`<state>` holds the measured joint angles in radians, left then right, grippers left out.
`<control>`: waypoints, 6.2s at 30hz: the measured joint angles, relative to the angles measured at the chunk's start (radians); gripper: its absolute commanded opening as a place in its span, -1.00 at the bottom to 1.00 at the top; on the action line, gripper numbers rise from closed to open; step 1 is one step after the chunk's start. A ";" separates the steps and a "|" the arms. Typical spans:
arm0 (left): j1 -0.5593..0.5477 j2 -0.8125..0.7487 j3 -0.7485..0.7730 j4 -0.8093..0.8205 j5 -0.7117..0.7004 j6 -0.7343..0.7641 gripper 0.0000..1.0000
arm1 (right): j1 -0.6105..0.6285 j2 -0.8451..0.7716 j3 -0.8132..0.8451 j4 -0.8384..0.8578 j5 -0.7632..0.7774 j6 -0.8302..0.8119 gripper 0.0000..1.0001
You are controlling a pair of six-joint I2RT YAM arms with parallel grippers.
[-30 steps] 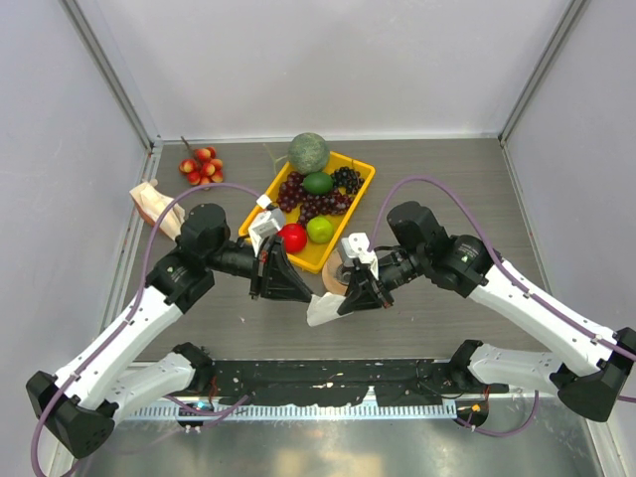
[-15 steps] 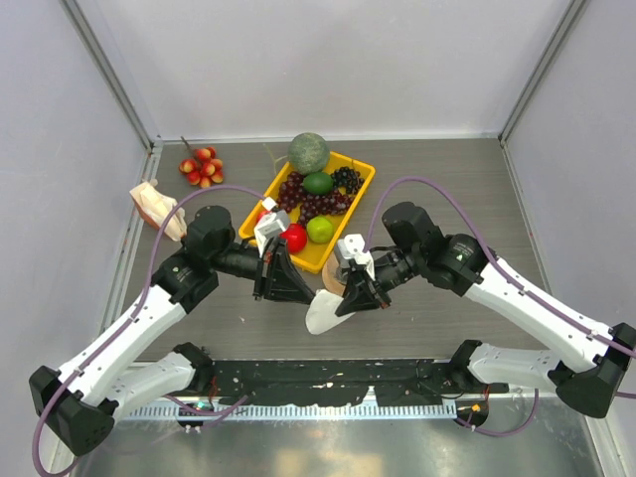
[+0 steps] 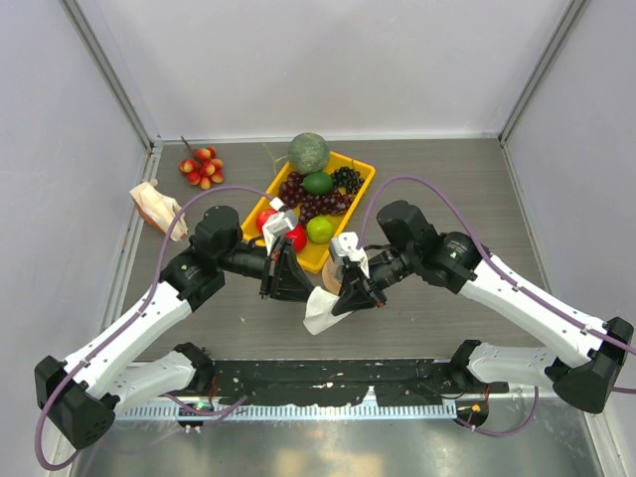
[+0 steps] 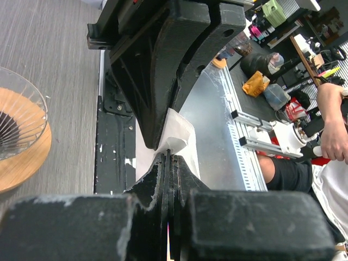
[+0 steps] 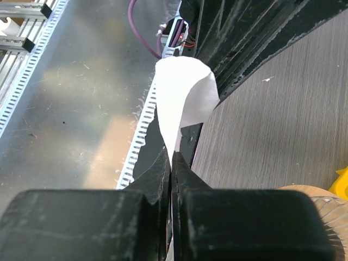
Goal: Place the coffee filter in the dripper
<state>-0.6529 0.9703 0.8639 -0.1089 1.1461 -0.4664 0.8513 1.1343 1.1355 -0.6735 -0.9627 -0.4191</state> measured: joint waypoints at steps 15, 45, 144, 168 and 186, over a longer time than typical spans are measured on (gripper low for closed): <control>0.069 -0.069 -0.027 -0.004 0.002 0.005 0.21 | -0.003 -0.030 0.000 -0.011 0.025 -0.035 -0.89; 0.071 -0.115 -0.025 -0.037 0.014 0.054 -0.04 | -0.017 -0.048 -0.019 -0.013 -0.020 -0.043 -0.90; 0.028 -0.042 0.091 -0.292 -0.218 0.290 0.99 | -0.024 -0.019 -0.041 0.060 0.000 0.078 -0.89; 0.024 -0.034 -0.014 -0.228 -0.175 0.200 0.61 | -0.024 -0.017 -0.017 0.051 0.008 0.028 -0.89; 0.027 -0.032 -0.016 -0.088 -0.059 0.090 -1.00 | -0.044 -0.019 -0.017 0.052 -0.001 0.037 -0.37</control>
<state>-0.6262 0.9382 0.8474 -0.1970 1.0874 -0.3767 0.8074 1.1152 1.1183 -0.6212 -0.9638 -0.3820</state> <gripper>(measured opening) 0.069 0.153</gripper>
